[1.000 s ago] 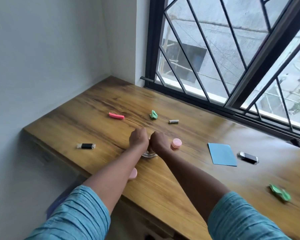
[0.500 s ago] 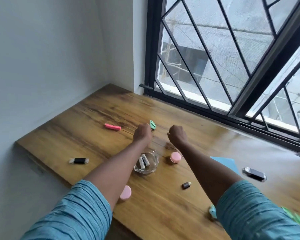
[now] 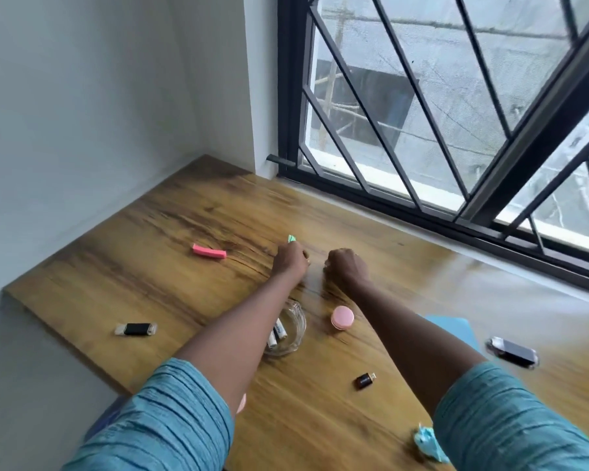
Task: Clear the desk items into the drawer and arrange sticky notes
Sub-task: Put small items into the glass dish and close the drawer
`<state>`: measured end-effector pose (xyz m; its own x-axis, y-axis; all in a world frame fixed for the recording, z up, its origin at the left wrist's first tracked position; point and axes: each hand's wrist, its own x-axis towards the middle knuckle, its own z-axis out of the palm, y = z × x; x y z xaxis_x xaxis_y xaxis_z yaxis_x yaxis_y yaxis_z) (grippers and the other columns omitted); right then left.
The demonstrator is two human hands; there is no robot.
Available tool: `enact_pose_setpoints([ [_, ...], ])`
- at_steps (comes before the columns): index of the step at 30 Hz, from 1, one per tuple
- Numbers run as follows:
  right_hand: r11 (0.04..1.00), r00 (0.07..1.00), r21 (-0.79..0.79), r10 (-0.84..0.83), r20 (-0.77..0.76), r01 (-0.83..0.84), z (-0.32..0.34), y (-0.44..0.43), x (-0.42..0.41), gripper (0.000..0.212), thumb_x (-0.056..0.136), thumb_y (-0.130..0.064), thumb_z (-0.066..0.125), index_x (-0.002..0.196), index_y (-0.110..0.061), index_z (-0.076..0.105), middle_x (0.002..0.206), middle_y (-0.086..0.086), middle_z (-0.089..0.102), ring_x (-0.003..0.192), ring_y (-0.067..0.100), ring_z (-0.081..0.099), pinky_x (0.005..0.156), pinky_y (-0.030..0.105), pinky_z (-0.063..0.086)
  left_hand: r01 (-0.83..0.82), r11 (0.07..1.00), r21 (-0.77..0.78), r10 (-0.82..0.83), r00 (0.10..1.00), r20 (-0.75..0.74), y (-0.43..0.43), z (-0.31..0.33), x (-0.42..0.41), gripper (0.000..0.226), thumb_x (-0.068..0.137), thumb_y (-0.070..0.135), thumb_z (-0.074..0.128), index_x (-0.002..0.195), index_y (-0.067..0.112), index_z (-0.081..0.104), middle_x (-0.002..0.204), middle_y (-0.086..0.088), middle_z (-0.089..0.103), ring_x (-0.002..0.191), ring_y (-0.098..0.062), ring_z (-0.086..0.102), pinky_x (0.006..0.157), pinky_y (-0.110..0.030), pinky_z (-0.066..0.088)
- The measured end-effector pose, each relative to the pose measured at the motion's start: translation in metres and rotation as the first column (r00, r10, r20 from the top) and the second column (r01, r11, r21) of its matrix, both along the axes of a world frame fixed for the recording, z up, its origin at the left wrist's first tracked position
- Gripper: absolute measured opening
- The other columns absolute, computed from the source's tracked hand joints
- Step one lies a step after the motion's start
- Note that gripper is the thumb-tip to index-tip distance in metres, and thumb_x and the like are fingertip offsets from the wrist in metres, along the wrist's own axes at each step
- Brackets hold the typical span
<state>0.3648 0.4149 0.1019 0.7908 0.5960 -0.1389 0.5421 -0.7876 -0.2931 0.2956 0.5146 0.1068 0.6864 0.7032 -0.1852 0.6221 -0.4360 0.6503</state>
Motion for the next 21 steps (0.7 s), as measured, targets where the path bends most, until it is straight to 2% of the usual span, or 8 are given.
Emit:
enact_pose_setpoints([
  [4, 0.979, 0.981, 0.141, -0.126, -0.146, 0.146, 0.011, 0.001, -0.028, 0.022, 0.087, -0.018, 0.061, 0.104, -0.006, 0.066, 0.107, 0.017, 0.066, 0.093, 0.034, 0.064, 0.068, 0.032, 0.046, 0.029, 0.998, 0.057, -0.03, 1.0, 0.002, 0.006, 0.008, -0.027, 0.023, 0.087, 0.013, 0.065, 0.108, 0.008, 0.071, 0.116, -0.013, 0.068, 0.106, -0.027, 0.063, 0.088, -0.03, 0.052],
  [8, 0.958, 0.978, 0.256, -0.082, -0.192, 0.13, 0.026, 0.007, -0.065, 0.023, 0.078, -0.02, 0.074, 0.095, -0.004, 0.071, 0.091, 0.017, 0.072, 0.082, 0.029, 0.067, 0.061, 0.03, 0.045, 0.017, 0.997, 0.073, -0.018, 1.0, 0.008, 0.013, 0.019, -0.061, 0.02, 0.088, 0.01, 0.063, 0.106, 0.011, 0.072, 0.114, -0.01, 0.069, 0.105, -0.024, 0.064, 0.085, -0.027, 0.05],
  [10, 0.962, 0.981, 0.256, -0.044, -0.189, 0.092, 0.03, 0.01, -0.082, 0.023, 0.078, -0.022, 0.074, 0.092, -0.004, 0.072, 0.089, 0.016, 0.073, 0.081, 0.028, 0.067, 0.064, 0.031, 0.048, 0.007, 0.997, 0.074, -0.008, 1.0, 0.009, 0.013, 0.02, -0.077, 0.02, 0.088, 0.01, 0.063, 0.105, 0.011, 0.072, 0.112, -0.01, 0.07, 0.105, -0.023, 0.065, 0.085, -0.026, 0.049],
  [13, 0.979, 0.981, 0.198, 0.0, -0.193, 0.039, 0.027, 0.007, -0.106, 0.024, 0.08, -0.022, 0.072, 0.095, -0.003, 0.072, 0.092, 0.017, 0.072, 0.086, 0.03, 0.066, 0.063, 0.028, 0.041, 0.001, 0.997, 0.073, -0.001, 1.0, 0.006, 0.008, 0.019, -0.104, 0.019, 0.087, 0.012, 0.064, 0.103, 0.01, 0.073, 0.111, -0.011, 0.071, 0.104, -0.022, 0.065, 0.086, -0.027, 0.05],
  [15, 0.986, 0.987, 0.162, 0.003, -0.163, 0.024, 0.022, 0.003, -0.119, 0.023, 0.081, -0.022, 0.071, 0.095, -0.003, 0.071, 0.094, 0.018, 0.071, 0.087, 0.033, 0.066, 0.065, 0.031, 0.045, -0.001, 0.998, 0.069, 0.001, 1.0, -0.002, 0.007, 0.015, -0.117, 0.018, 0.087, 0.012, 0.064, 0.102, 0.009, 0.073, 0.111, -0.011, 0.07, 0.104, -0.022, 0.065, 0.087, -0.027, 0.05],
  [21, 0.992, 1.0, 0.128, 0.02, -0.017, -0.018, 0.012, -0.01, -0.148, 0.015, 0.086, -0.005, 0.054, 0.094, 0.001, 0.065, 0.101, 0.025, 0.065, 0.091, 0.04, 0.064, 0.064, 0.036, 0.045, 0.036, 0.996, 0.077, -0.035, 0.999, -0.004, 0.001, 0.004, -0.143, 0.019, 0.089, 0.011, 0.062, 0.105, 0.009, 0.072, 0.112, -0.01, 0.07, 0.105, -0.022, 0.065, 0.091, -0.026, 0.05],
])
